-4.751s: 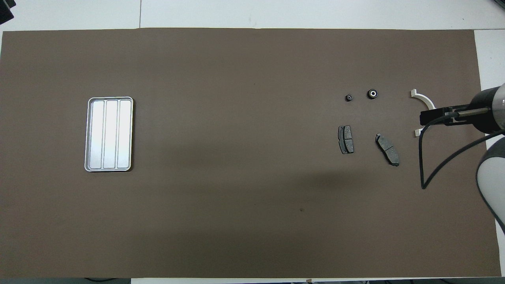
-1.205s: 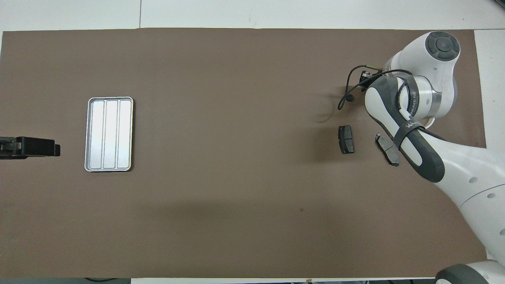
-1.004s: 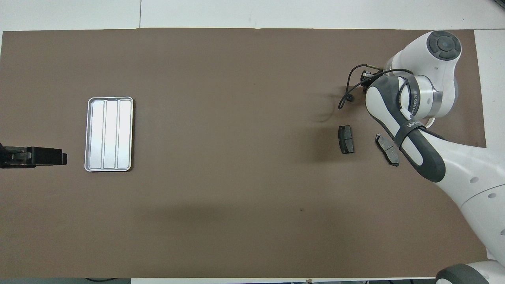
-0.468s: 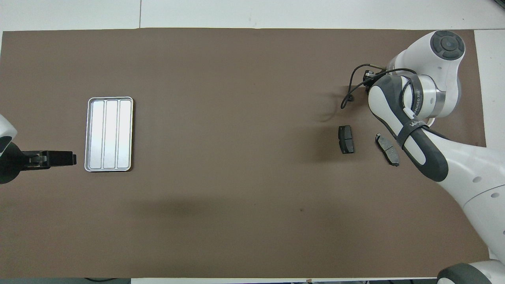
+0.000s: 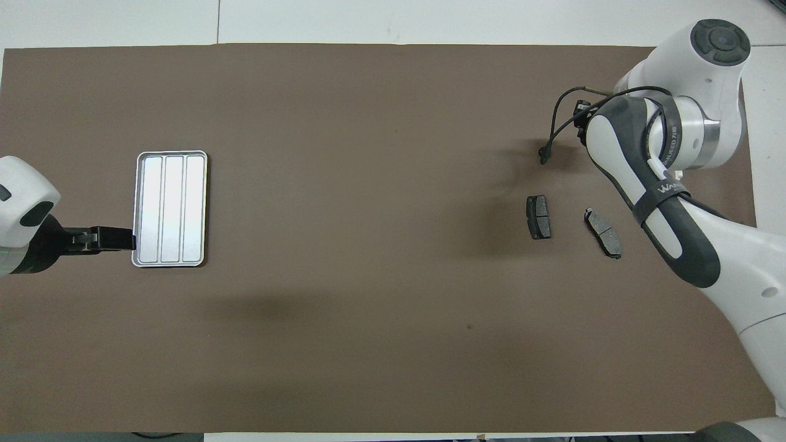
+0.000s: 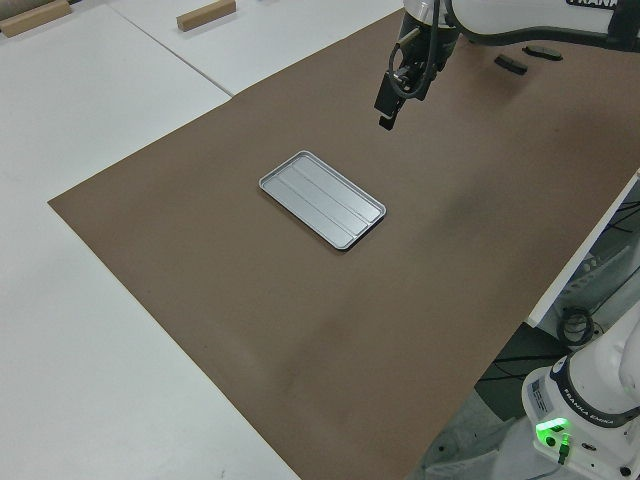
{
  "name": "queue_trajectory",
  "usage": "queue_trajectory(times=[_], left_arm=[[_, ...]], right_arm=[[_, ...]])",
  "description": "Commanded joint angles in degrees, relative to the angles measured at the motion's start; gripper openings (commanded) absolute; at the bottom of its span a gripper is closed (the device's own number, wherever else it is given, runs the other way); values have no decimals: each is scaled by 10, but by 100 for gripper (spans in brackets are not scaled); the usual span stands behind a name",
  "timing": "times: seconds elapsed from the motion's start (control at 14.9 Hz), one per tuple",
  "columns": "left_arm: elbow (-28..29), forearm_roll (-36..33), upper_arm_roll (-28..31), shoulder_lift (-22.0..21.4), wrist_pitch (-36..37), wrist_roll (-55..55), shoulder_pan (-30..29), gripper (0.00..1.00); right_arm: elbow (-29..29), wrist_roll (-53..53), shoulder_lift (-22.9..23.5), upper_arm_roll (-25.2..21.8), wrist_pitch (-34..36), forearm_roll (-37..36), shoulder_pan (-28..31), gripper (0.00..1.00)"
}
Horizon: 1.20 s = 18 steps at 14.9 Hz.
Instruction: Pick bearing gear from pile to tray
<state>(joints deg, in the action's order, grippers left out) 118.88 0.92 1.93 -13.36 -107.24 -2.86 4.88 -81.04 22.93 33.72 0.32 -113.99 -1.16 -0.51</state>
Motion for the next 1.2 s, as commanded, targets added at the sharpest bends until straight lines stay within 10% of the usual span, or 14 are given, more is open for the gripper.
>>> queue_trajectory(times=[0.0,0.74,1.14], left_arm=[[6,-7,-3,24,-25,-4,5,100],[3,-7,-4,49,-53,-17,17,100],[-1,-7,1,44,-41,28,-15,100]], right_arm=[[32,-21,-31,7,78,-8,0,0],[55,-5,-162,10,227,-3,-71,0],[42,183,-180,14,211,-3,-171,0]])
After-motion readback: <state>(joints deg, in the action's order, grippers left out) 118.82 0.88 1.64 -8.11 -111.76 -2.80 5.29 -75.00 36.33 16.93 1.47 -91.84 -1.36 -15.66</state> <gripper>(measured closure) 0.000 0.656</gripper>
